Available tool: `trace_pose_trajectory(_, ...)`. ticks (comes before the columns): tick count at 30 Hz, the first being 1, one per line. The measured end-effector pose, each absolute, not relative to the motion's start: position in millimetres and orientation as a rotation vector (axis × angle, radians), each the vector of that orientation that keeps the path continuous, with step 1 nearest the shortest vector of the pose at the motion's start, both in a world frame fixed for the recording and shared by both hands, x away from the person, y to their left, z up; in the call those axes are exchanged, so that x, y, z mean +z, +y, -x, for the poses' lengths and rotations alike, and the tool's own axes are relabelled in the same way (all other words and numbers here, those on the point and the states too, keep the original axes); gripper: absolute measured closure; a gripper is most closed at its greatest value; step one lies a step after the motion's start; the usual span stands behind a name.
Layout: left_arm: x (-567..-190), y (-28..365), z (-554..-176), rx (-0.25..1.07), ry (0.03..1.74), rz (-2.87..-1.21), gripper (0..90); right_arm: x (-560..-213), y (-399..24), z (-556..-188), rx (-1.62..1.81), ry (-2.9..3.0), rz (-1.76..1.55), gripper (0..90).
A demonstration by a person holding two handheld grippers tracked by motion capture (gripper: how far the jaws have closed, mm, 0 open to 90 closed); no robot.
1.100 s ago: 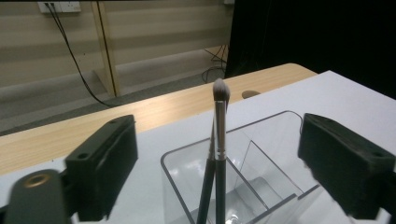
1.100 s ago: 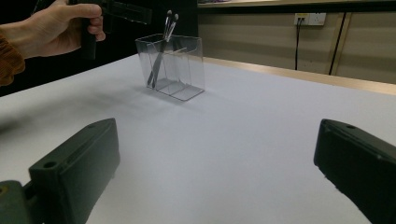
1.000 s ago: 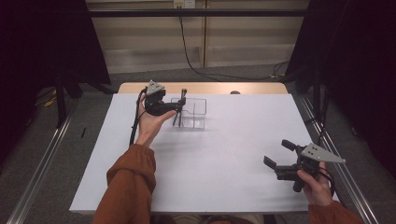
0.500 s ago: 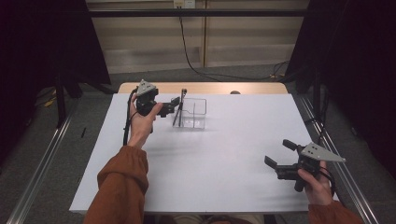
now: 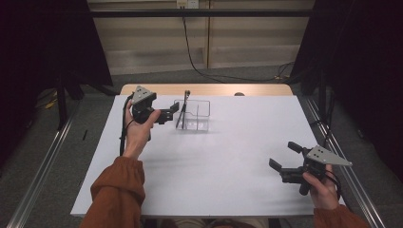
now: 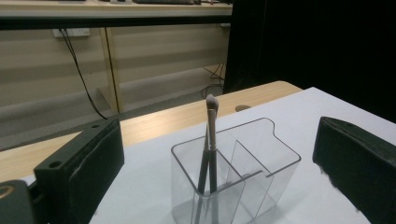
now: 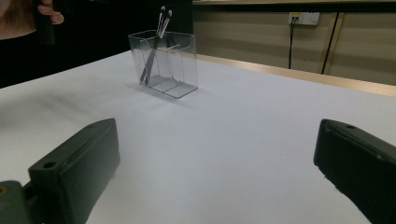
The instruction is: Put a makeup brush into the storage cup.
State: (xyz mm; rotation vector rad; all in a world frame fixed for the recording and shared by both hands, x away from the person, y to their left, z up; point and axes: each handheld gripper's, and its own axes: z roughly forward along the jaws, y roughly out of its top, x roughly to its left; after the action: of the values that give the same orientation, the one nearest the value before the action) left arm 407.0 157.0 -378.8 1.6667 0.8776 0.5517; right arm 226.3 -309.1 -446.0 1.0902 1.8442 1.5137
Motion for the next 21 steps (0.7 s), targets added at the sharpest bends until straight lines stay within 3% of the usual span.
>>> trace_pose_trajectory(21,-384.9,181.0,-363.6,0.553,0.820,-1.668,2.8,-445.9,-307.6,-227.5,1.500,1.853,-1.070,0.1)
